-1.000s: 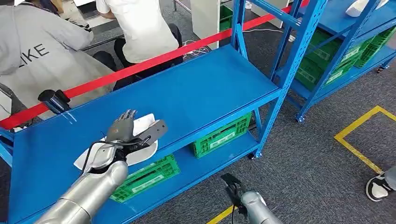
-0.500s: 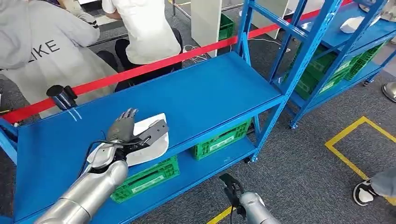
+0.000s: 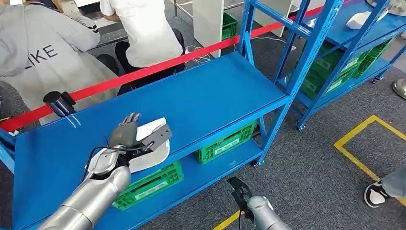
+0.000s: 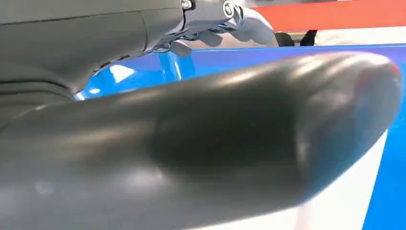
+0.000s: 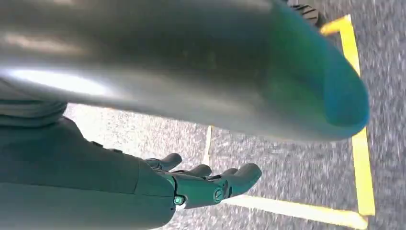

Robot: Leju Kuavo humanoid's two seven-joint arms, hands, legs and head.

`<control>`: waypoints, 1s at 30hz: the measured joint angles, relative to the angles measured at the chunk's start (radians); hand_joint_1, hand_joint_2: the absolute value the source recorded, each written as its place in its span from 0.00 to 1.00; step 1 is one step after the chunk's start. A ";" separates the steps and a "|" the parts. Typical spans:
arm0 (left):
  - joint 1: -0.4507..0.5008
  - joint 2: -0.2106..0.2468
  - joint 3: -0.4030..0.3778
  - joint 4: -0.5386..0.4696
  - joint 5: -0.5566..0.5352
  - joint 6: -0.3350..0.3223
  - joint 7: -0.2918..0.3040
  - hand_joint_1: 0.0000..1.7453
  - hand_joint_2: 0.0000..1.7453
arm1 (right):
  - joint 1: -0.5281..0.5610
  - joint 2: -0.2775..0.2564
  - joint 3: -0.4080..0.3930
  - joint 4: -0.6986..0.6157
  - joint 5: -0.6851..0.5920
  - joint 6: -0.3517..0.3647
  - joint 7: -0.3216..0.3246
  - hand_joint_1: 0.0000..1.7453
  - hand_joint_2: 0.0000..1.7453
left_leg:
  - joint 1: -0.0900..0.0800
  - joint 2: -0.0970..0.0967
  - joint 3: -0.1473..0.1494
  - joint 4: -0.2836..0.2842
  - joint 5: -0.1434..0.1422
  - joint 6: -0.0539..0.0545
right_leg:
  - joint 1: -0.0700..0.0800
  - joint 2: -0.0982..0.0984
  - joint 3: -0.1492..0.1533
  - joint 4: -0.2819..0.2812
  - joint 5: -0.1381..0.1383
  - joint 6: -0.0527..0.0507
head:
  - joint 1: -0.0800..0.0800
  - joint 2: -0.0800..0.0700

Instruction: Take the parts from the cabinet and place them on the table.

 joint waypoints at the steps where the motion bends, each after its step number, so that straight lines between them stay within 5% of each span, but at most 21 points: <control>1: 0.003 0.001 0.000 0.001 0.000 0.000 0.000 0.00 0.00 | 0.001 0.000 0.000 0.000 0.000 0.000 0.000 0.00 0.00 | 0.008 0.000 -0.035 0.074 -0.029 -0.006 | -0.003 0.000 0.000 0.000 0.000 0.000 | 0.000 0.000; 2: 0.006 0.002 0.000 0.002 0.000 -0.001 0.001 0.00 0.00 | 0.001 0.000 0.000 0.000 0.000 0.000 0.000 0.00 0.00 | 0.016 0.000 -0.057 0.120 -0.037 -0.013 | -0.008 0.000 0.000 0.000 0.000 0.002 | 0.000 0.000; 3: 0.008 0.003 0.000 0.003 0.000 -0.002 0.002 0.00 0.00 | 0.002 0.000 0.000 0.000 0.000 0.000 0.000 0.00 0.00 | 0.023 0.001 -0.053 0.109 -0.016 -0.019 | -0.013 0.000 0.000 0.000 0.000 0.005 | 0.000 0.000; 6: 0.006 0.003 0.001 0.002 0.000 -0.002 0.002 0.00 0.00 | 0.001 0.000 0.000 0.000 0.000 0.000 0.000 0.00 0.00 | 0.038 0.001 0.068 -0.134 0.110 -0.032 | -0.028 0.003 0.005 0.000 0.000 0.024 | 0.000 0.000; 7: 0.005 0.003 0.001 0.002 0.000 -0.002 0.002 0.00 0.00 | 0.001 0.000 0.000 0.000 0.000 0.000 0.000 0.00 0.00 | 0.039 -0.002 0.096 -0.195 0.106 -0.035 | -0.030 0.003 0.005 -0.001 0.001 0.033 | 0.000 0.000; 10: 0.005 0.004 0.004 0.002 0.000 -0.002 0.003 0.00 0.00 | 0.002 0.000 0.000 0.000 0.000 0.000 0.000 0.00 0.00 | 0.022 -0.008 0.090 -0.192 0.110 -0.007 | -0.031 0.005 0.006 -0.016 0.012 0.062 | -0.002 0.000; 12: 0.004 0.002 0.005 0.001 -0.001 -0.002 0.004 0.00 0.00 | 0.002 0.001 0.000 0.000 0.000 0.002 0.000 0.00 0.00 | 0.032 -0.009 0.098 -0.215 0.127 0.020 | -0.036 0.003 0.009 -0.026 0.016 0.076 | 0.000 0.000; 14: -0.001 0.001 0.005 0.001 -0.003 -0.002 0.008 0.00 0.00 | -0.001 0.001 0.000 0.000 0.000 0.003 0.000 0.00 0.00 | 0.028 -0.005 0.100 -0.221 0.134 0.033 | -0.026 0.000 -0.024 0.052 -0.039 0.067 | 0.006 0.000; 16: 0.002 0.000 0.005 0.002 -0.026 -0.011 0.024 0.00 0.00 | 0.000 0.001 0.000 0.000 0.002 0.004 0.000 0.00 0.00 | 0.020 -0.002 0.097 -0.219 0.133 0.040 | -0.013 0.000 -0.105 0.227 -0.117 0.063 | 0.014 0.000; 18: 0.005 0.001 0.003 0.004 -0.046 -0.024 0.037 0.00 0.00 | 0.001 0.000 0.000 0.000 0.006 0.005 0.000 0.00 0.00 | 0.013 -0.001 0.094 -0.213 0.131 0.044 | -0.004 0.000 -0.135 0.289 -0.120 0.056 | 0.014 0.000; 19: 0.005 0.001 0.003 0.005 -0.050 -0.026 0.039 0.00 0.00 | 0.001 0.000 0.000 0.000 0.006 0.005 0.000 0.00 0.00 | 0.012 -0.001 0.094 -0.209 0.129 0.045 | -0.001 0.000 -0.115 0.248 -0.092 0.051 | 0.013 0.000; 21: 0.004 0.001 0.003 0.005 -0.055 -0.030 0.043 0.00 0.00 | 0.001 0.000 0.000 0.000 0.008 0.006 0.000 0.00 0.00 | 0.012 -0.003 0.094 -0.198 0.122 0.041 | 0.002 -0.001 -0.017 0.068 -0.009 0.043 | 0.014 0.000; 22: 0.003 0.001 0.003 0.005 -0.055 -0.032 0.048 0.00 0.00 | -0.002 0.000 0.000 0.000 0.008 0.006 0.000 0.00 0.00 | 0.011 -0.003 0.091 -0.190 0.117 0.036 | 0.002 -0.005 0.012 0.006 -0.015 0.039 | 0.014 0.000; 27: 0.002 0.010 0.003 0.008 -0.055 -0.042 0.063 0.00 0.00 | -0.001 0.000 0.000 0.000 0.009 0.009 0.000 0.00 0.00 | 0.002 -0.004 0.079 -0.186 0.110 0.013 | 0.001 0.002 0.006 0.002 -0.005 0.015 | 0.014 0.000; 28: 0.001 0.013 0.003 0.008 -0.055 -0.042 0.064 0.00 0.00 | -0.001 0.000 0.000 0.000 0.009 0.009 0.000 0.00 1.00 | 0.004 -0.003 0.072 -0.169 0.093 0.004 | 0.000 0.001 0.006 0.001 -0.004 0.011 | 0.012 0.000; 30: 0.002 0.018 0.004 0.008 -0.055 -0.042 0.065 0.00 0.00 | -0.001 0.000 0.000 0.000 0.010 -0.003 0.000 0.00 1.00 | 0.011 -0.001 0.018 -0.046 0.024 -0.010 | -0.001 0.001 0.006 0.001 -0.005 0.006 | 0.007 0.000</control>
